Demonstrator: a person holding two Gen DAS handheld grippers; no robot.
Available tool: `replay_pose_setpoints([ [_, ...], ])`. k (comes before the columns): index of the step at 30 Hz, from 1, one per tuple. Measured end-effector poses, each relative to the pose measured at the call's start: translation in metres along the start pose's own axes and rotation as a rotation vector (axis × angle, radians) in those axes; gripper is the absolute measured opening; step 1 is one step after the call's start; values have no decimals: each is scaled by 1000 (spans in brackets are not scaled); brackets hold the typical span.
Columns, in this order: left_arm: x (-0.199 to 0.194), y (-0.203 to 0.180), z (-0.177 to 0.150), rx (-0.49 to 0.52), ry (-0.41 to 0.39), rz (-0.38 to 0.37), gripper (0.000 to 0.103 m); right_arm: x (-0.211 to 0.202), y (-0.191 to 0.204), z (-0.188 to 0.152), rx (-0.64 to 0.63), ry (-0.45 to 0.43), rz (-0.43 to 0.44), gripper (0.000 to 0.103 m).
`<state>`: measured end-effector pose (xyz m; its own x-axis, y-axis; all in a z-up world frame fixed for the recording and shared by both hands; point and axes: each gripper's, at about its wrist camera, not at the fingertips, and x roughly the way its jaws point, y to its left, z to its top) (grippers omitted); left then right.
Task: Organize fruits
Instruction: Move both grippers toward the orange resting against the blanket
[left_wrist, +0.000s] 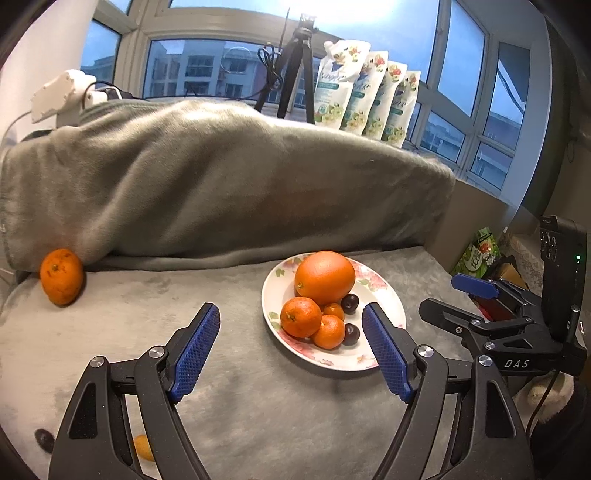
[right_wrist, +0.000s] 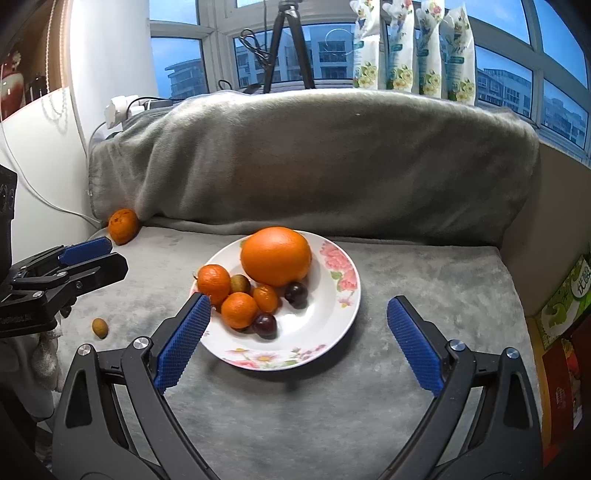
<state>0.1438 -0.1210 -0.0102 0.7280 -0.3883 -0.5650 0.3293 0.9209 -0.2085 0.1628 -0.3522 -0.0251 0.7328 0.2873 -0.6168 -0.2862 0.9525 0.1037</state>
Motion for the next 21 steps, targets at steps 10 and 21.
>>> replay_pose_setpoints([
  [10, -26, 19, -2, -15, -32, 15, 80, -2, 31, 6, -35, -12, 23, 98],
  [21, -59, 68, -15, -62, -41, 94, 80, 0, 77, 8, -116, -28, 91, 98],
])
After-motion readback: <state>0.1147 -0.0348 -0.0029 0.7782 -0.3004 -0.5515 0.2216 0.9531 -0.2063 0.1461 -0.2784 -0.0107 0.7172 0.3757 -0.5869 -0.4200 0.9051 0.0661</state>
